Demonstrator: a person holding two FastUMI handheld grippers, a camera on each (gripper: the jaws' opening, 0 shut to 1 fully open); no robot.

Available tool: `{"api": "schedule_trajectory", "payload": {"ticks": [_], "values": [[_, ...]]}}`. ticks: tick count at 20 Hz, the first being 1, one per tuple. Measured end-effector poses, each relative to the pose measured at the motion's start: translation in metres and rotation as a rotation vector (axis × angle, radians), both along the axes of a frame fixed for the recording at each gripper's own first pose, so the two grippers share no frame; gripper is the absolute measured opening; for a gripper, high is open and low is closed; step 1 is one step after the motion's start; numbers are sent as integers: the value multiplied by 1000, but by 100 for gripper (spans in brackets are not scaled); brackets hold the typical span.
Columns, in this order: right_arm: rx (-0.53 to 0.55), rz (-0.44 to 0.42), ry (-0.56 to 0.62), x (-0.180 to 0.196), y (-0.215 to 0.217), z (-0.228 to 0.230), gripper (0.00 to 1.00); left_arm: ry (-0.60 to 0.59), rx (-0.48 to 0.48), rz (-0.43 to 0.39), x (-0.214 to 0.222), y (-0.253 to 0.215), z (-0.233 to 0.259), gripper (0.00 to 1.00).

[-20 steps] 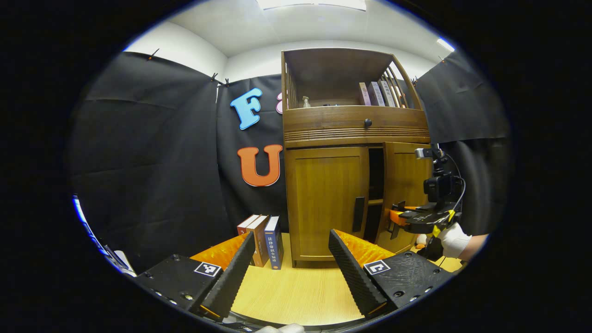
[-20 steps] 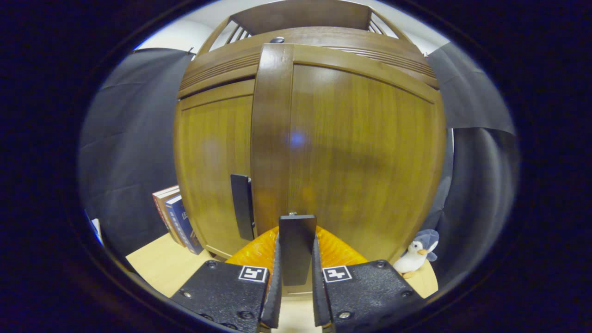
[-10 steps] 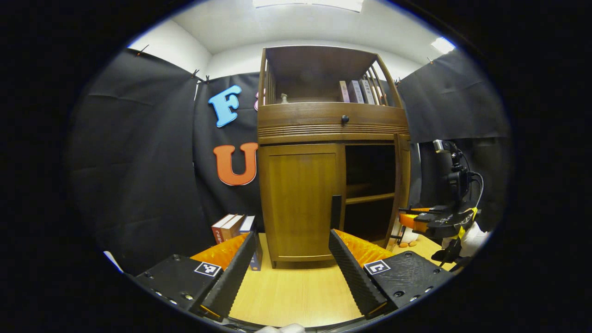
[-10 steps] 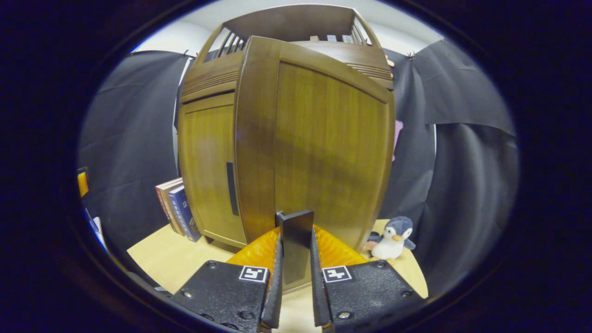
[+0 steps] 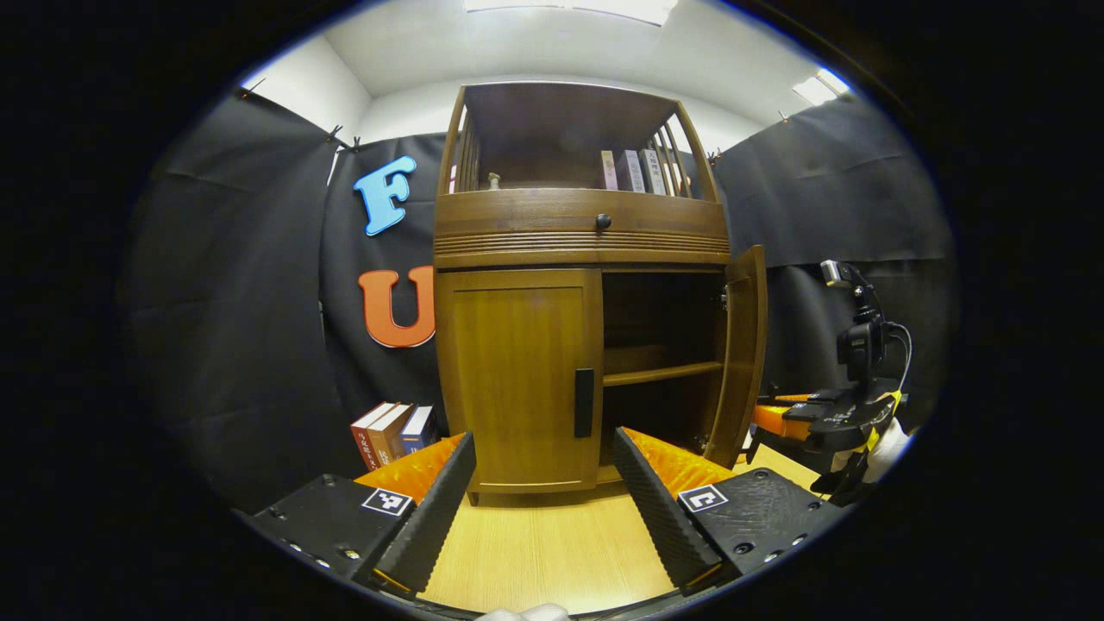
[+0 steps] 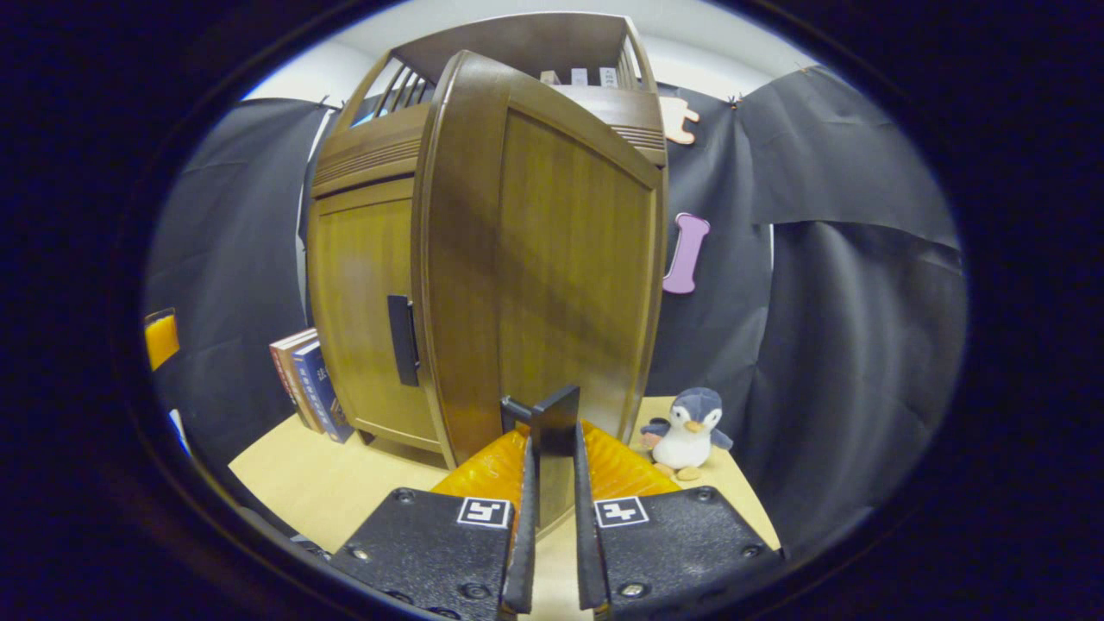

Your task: Open the right door of the double-door shoe cabinet with the right hand, and open the left door with the left hand.

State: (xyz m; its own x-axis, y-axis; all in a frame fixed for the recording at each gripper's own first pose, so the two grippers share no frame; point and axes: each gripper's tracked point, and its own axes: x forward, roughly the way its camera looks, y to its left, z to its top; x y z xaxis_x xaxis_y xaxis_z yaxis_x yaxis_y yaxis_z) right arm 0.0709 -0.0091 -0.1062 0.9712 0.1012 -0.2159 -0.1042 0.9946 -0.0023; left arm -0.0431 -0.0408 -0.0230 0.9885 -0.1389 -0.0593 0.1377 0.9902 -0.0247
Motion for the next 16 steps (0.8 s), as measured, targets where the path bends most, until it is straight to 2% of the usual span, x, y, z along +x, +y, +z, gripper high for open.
{"api": "schedule_trajectory", "payload": {"ticks": [2,3,11,16], "values": [[13,-26,2,-3,-11,0,21,0,-1,-15,1,-5,-1,100],[20,-41,3,-5,-19,0,19,0,-4,-23,2,-8,-1,96],[45,-161,11,-15,-95,0,5,7,-5,-97,10,-40,1,96],[75,-90,12,-13,-116,1,4,9,1,-111,9,-71,6,96]]}}
